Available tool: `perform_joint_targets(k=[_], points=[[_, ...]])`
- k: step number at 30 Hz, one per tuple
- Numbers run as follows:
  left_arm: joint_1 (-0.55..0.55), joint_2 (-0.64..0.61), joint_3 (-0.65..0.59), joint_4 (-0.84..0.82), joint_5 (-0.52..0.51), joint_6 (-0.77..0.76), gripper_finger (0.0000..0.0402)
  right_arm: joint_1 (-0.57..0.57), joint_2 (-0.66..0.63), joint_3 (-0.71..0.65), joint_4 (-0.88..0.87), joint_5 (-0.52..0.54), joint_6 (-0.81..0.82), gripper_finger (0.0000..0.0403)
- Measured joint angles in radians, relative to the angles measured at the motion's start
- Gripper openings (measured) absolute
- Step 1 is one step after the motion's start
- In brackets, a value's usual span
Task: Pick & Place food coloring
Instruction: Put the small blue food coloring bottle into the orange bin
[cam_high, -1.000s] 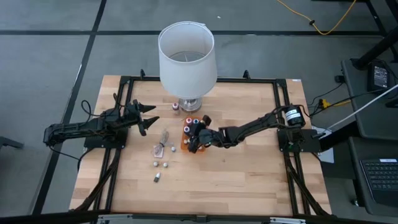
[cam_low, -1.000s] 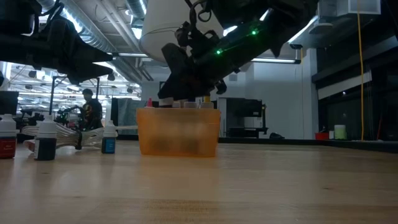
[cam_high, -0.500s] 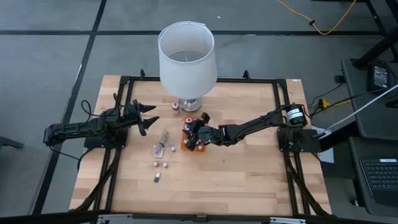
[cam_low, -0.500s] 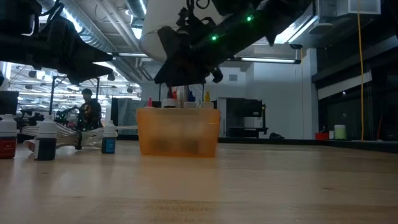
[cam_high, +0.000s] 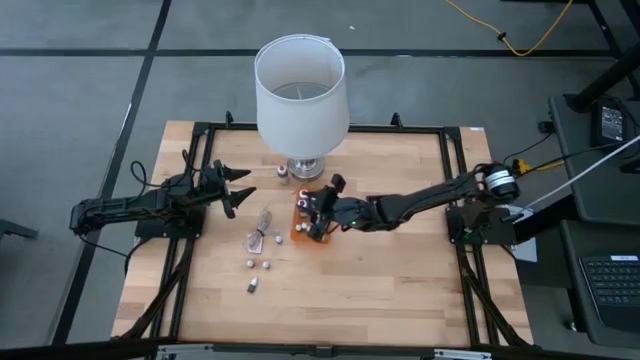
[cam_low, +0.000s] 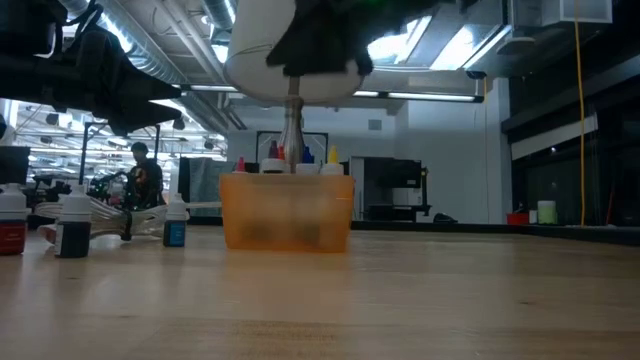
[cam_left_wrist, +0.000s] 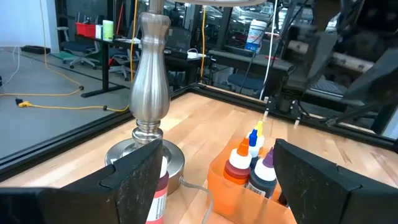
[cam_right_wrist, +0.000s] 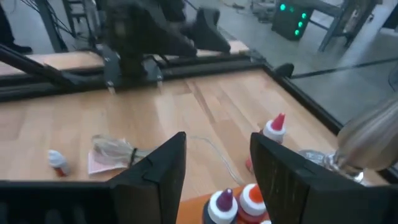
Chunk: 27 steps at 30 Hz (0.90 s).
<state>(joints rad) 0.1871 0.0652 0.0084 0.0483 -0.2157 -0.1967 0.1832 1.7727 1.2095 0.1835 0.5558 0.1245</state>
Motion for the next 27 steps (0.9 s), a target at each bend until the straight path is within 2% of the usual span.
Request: perform_joint_targets(k=[5, 8, 16, 21, 27], points=[[0.000, 0.000, 0.000, 0.000, 0.000, 0.000, 0.0294, 0.047, -0.115, -0.008, -0.069, 0.000, -0.009, 0.0180], [0.000, 0.000, 0.000, 0.000, 0.000, 0.000, 0.0294, 0.074, -0.196, -0.058, -0.081, 0.000, -0.046, 0.0185], [0.000, 0.000, 0.000, 0.000, 0.000, 0.000, 0.0294, 0.094, -0.446, -0.290, -0.077, -0.026, -0.055, 0.0260], [0.000, 0.000, 0.000, 0.000, 0.000, 0.000, 0.0294, 0.026, -0.619, -0.466, -0.064, 0.035, -0.049, 0.0305], [0.000, 0.000, 0.000, 0.000, 0.000, 0.000, 0.0294, -0.119, -0.846, -0.667, -0.062, 0.046, 0.001, 0.0323]])
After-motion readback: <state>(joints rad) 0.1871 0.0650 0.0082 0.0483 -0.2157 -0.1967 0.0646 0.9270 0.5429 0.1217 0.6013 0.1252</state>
